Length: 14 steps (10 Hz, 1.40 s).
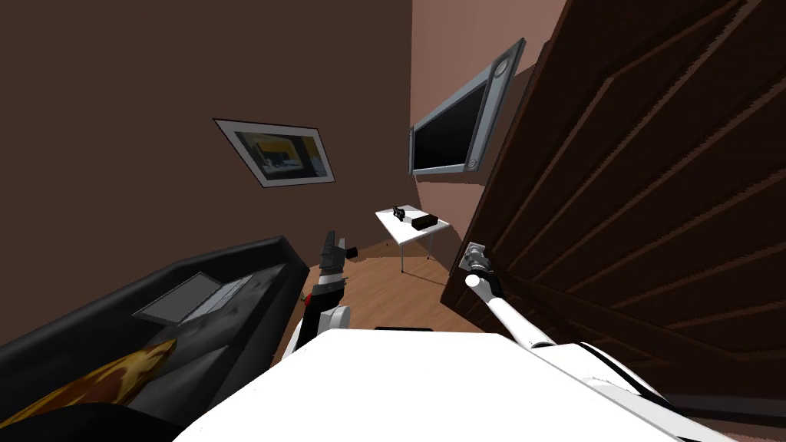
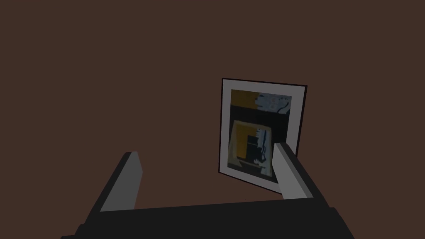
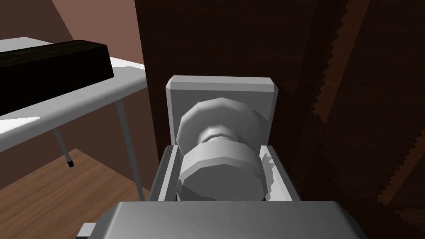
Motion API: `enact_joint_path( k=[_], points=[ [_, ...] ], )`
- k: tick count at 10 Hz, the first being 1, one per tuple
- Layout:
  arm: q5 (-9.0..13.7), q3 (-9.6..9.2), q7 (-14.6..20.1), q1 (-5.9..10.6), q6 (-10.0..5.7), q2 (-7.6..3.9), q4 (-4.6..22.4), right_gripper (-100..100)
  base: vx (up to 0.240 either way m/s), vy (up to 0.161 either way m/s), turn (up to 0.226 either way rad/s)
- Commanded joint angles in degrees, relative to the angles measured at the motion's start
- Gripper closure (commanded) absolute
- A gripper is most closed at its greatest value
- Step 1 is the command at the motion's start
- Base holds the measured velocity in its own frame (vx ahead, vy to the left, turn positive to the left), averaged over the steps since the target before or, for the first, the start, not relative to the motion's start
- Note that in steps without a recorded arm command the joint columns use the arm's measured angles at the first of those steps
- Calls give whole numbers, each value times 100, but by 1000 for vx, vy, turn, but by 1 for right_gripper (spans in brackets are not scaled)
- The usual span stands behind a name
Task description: Pull the door open
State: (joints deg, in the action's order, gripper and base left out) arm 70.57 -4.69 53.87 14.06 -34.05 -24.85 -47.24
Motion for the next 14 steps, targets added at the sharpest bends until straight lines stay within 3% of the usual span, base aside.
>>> enact_joint_path(
  k=[1, 5, 6, 14],
  points=[
    [-27, -55, -23, -44, 64, 27, -141, 100, -184, 7, 30],
    [-152, -258, 45, -41, 140, 82, -292, 100, -214, -19, 45],
    [-134, -228, 46, -35, 127, 70, -258, 100, -94, 8, 25],
    [-327, -621, 298, -158, 274, 1, -583, 100, -192, -23, 76]
  ],
)
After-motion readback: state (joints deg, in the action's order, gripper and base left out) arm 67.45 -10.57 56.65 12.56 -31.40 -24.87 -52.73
